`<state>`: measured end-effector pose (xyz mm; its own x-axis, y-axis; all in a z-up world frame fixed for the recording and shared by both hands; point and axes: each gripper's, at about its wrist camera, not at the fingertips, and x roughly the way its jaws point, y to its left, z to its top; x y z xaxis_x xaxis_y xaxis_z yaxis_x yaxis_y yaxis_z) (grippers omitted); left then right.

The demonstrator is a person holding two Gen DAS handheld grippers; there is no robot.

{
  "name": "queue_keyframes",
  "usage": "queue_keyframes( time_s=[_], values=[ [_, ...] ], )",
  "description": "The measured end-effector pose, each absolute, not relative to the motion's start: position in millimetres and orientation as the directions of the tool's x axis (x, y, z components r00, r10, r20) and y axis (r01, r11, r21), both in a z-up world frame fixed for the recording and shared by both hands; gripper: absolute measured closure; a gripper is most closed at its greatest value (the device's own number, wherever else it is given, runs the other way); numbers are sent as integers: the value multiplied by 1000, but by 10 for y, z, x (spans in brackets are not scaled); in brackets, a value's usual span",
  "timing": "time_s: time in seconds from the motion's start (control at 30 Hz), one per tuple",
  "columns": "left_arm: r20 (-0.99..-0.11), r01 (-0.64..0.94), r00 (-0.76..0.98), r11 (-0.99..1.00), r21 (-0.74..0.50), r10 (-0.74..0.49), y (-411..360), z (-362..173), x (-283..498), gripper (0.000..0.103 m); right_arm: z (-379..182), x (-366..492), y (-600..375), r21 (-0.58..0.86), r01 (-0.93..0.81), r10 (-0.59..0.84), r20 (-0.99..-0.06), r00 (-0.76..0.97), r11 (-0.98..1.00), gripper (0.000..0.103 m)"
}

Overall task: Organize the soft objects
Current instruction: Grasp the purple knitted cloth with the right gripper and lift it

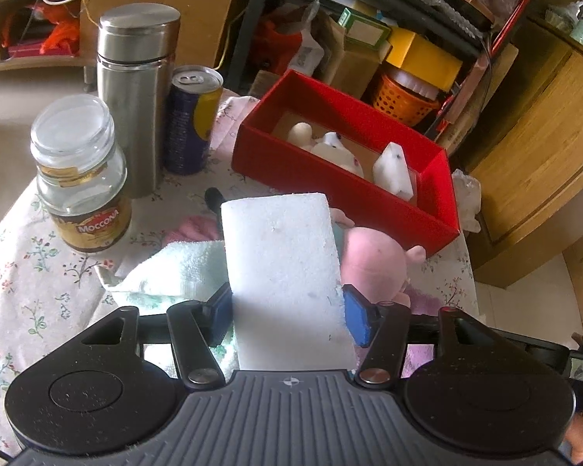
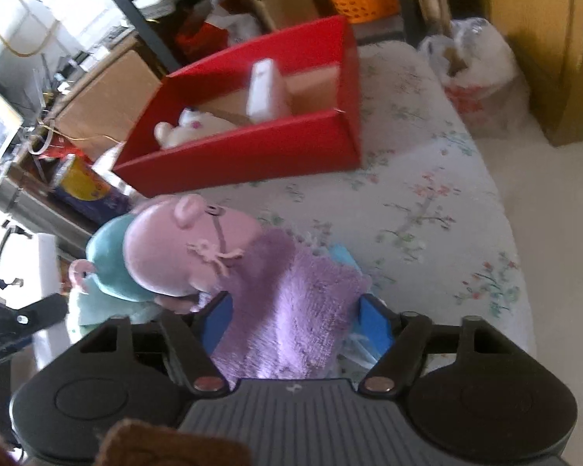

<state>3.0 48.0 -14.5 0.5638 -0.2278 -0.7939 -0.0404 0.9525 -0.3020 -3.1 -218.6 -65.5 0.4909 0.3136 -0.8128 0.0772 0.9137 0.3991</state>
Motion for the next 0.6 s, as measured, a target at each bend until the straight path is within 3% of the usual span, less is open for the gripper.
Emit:
queue_keyframes(
  time_s=[0.03,0.1,0.27,0.6],
  values=[
    [-795,-42,562,952,-303,-228,483,-150,30,45,-663,-22,-2169,405,69,322,-810,490,912,73],
    [-797,-42,560,952,-302,-228,488,-156,32,45,-687,0,-2141,427,55,353,-807,474,903,90],
    [-801,-34,552,953,-300,-232,474,-168,34,45,-756,21,-2045,403,21,351,-821,450,915,102],
    [-819,-14,530,964,-267,-219,398,-230,41,45,-880,13,-2101,549,53,487,-779,396,834,103]
  ],
)
